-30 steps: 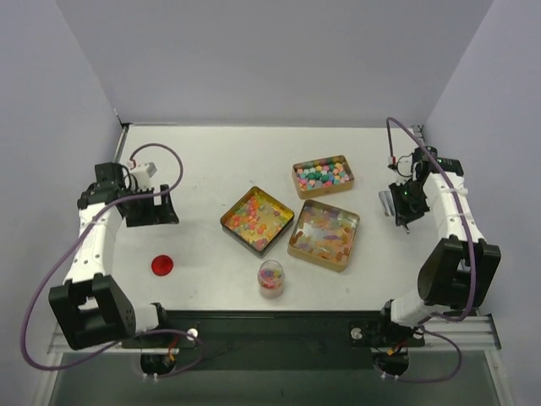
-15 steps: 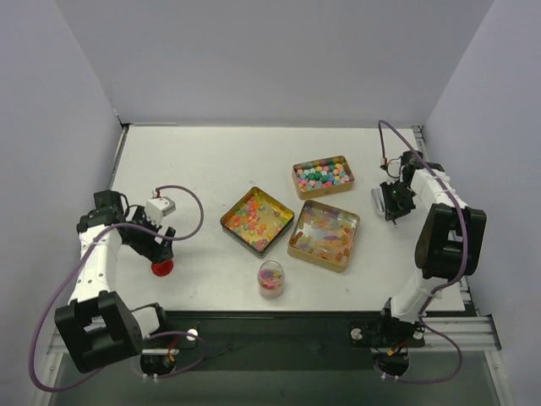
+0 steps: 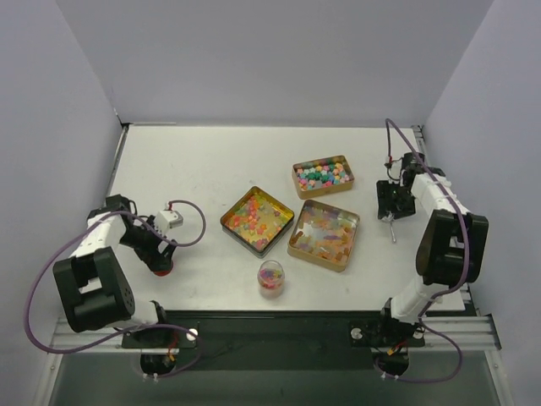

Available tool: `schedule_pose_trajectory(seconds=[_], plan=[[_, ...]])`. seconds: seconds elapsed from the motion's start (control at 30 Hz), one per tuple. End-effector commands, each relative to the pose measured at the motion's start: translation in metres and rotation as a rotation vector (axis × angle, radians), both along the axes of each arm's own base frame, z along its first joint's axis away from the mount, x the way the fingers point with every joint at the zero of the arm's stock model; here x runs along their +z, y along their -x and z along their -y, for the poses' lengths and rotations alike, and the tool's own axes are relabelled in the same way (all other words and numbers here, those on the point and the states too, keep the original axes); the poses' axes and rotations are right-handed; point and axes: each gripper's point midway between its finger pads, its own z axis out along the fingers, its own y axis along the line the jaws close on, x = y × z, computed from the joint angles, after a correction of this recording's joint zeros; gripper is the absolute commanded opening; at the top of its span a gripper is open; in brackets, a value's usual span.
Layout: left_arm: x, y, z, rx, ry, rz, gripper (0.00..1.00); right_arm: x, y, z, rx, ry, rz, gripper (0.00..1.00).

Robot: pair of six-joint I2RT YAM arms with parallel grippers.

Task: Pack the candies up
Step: Place the spatula at the center of the board, then pick up the bottle lid at the center of the board.

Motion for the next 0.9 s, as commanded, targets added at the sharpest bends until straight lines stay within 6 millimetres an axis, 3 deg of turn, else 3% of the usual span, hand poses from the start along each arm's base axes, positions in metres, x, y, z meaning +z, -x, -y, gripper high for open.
schedule_pose_trajectory(seconds=[0.0, 0.23, 0.4, 0.63, 0.87], plan=[[-0.004, -0.006, -0.015, -0.082, -0.065, -0.003, 0.97, 0.034, 0.002, -0.010, -0.068, -0.043, 0.091, 0.51], [-0.015, -0.007, -0.023, -0.085, -0.129, 0.025, 0.93, 0.039, 0.004, -0.007, -0.058, -0.027, 0.110, 0.51], [-0.027, 0.003, -0.020, -0.129, -0.156, 0.038, 0.90, 0.042, -0.009, -0.005, -0.049, -0.022, 0.120, 0.51], [-0.030, 0.000, -0.014, -0.172, -0.193, 0.047, 0.86, 0.050, -0.024, -0.003, -0.048, -0.021, 0.148, 0.51], [-0.031, 0.005, -0.011, -0.191, -0.192, 0.013, 0.70, 0.047, -0.018, -0.006, -0.040, -0.032, 0.140, 0.51]])
